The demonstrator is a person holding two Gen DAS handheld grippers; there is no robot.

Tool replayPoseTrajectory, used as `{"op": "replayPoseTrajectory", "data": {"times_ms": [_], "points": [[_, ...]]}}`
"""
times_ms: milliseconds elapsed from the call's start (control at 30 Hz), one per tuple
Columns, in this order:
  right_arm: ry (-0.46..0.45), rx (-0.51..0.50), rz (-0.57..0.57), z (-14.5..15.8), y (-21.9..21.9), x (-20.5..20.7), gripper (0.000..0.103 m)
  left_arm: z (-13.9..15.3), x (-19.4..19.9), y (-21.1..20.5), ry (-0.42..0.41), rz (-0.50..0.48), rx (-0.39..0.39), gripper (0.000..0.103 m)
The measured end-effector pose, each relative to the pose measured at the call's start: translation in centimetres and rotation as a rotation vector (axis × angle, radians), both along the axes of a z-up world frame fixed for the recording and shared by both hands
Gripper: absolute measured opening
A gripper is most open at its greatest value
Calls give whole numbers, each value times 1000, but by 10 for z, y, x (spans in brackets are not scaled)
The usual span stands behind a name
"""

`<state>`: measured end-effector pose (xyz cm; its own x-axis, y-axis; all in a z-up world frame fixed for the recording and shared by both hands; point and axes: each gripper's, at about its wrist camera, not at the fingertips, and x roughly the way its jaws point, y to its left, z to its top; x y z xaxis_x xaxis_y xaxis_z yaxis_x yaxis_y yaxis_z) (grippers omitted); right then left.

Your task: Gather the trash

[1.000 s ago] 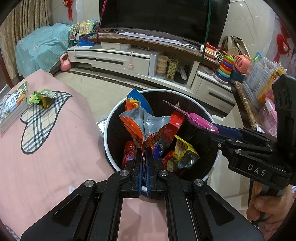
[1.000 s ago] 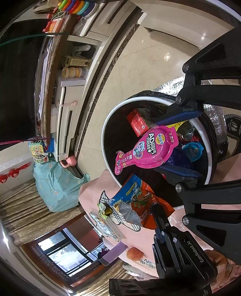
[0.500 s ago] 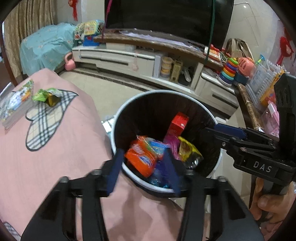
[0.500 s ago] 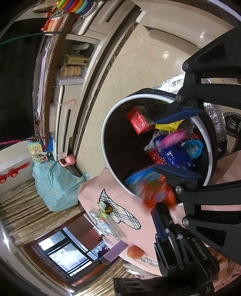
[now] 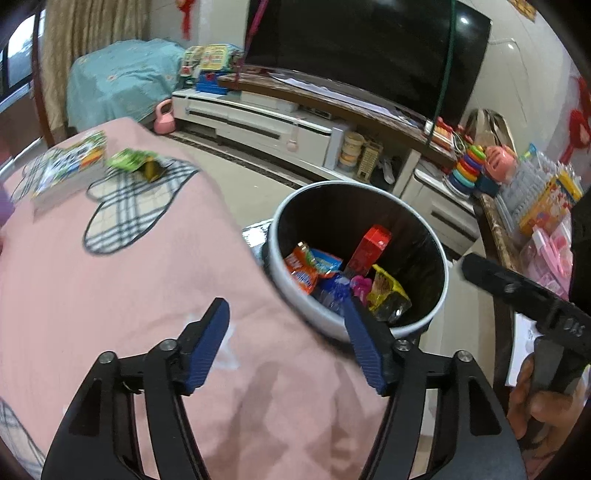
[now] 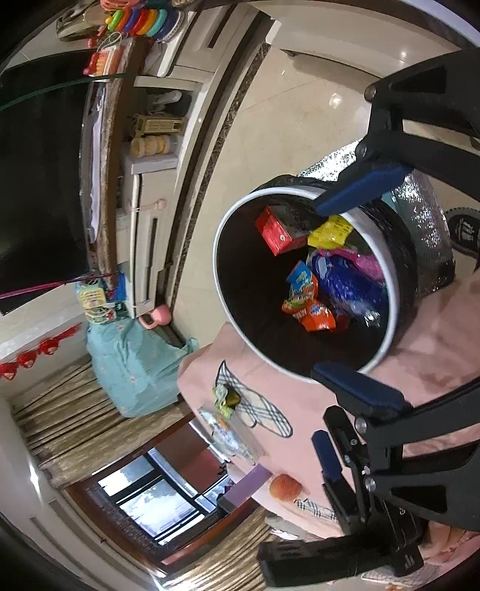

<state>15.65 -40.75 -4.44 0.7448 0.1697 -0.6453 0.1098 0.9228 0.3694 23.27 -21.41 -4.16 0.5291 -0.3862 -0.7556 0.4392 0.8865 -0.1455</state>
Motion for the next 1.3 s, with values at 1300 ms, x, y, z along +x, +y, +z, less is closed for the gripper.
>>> {"op": "replayPoseTrajectory", "data": {"times_ms": [1300], "points": [[-440,-321,-150,31,137,-135,103,23,-173,130,-544,337,-3,103]]}}
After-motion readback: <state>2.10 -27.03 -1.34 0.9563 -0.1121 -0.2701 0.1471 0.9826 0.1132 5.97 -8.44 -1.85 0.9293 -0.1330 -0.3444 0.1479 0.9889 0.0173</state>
